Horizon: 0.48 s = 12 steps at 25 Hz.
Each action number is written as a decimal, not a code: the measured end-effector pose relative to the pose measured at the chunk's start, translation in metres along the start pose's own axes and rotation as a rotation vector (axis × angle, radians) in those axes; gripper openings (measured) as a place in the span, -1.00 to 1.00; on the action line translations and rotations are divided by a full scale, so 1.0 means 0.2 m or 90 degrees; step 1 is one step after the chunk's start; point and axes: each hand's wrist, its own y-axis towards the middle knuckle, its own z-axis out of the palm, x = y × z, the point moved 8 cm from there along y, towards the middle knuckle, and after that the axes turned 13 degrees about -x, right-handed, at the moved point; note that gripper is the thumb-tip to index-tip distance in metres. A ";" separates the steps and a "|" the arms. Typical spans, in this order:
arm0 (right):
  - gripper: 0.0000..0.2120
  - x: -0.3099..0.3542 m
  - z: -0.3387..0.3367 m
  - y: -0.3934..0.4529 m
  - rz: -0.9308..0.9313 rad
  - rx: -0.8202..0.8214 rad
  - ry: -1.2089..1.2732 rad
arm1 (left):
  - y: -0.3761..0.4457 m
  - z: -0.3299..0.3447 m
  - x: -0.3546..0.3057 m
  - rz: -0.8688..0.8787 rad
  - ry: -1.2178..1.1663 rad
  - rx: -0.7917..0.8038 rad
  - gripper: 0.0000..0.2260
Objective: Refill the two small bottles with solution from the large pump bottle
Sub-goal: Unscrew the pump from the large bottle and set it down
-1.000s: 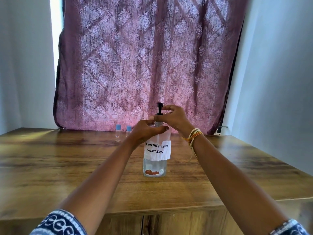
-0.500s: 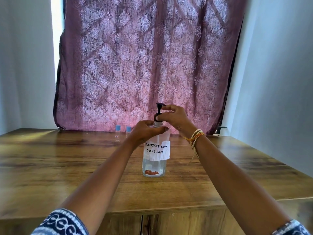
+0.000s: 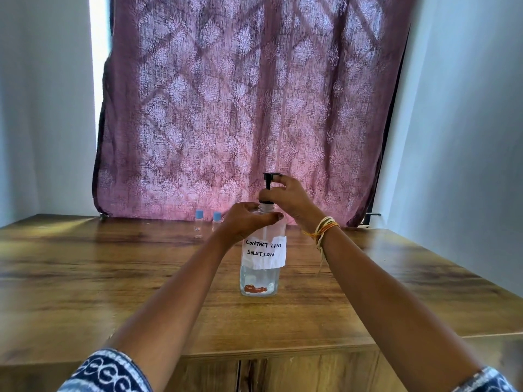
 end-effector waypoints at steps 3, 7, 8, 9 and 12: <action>-0.52 -0.01 -0.02 0.01 -0.035 -0.058 -0.088 | 0.00 0.00 0.00 -0.002 -0.001 0.004 -0.72; -0.68 -0.03 -0.02 0.03 0.000 -0.047 -0.047 | 0.01 0.00 0.01 0.000 -0.004 -0.001 -0.69; -0.71 -0.03 -0.01 0.03 -0.006 -0.023 -0.047 | 0.00 0.00 0.01 0.003 -0.005 0.000 -0.69; -0.71 -0.02 0.00 0.02 -0.014 -0.008 -0.054 | 0.00 0.00 0.01 0.002 -0.007 0.001 -0.70; -0.59 -0.02 -0.01 0.01 -0.023 -0.036 -0.070 | 0.00 0.00 0.00 0.006 -0.002 0.001 -0.75</action>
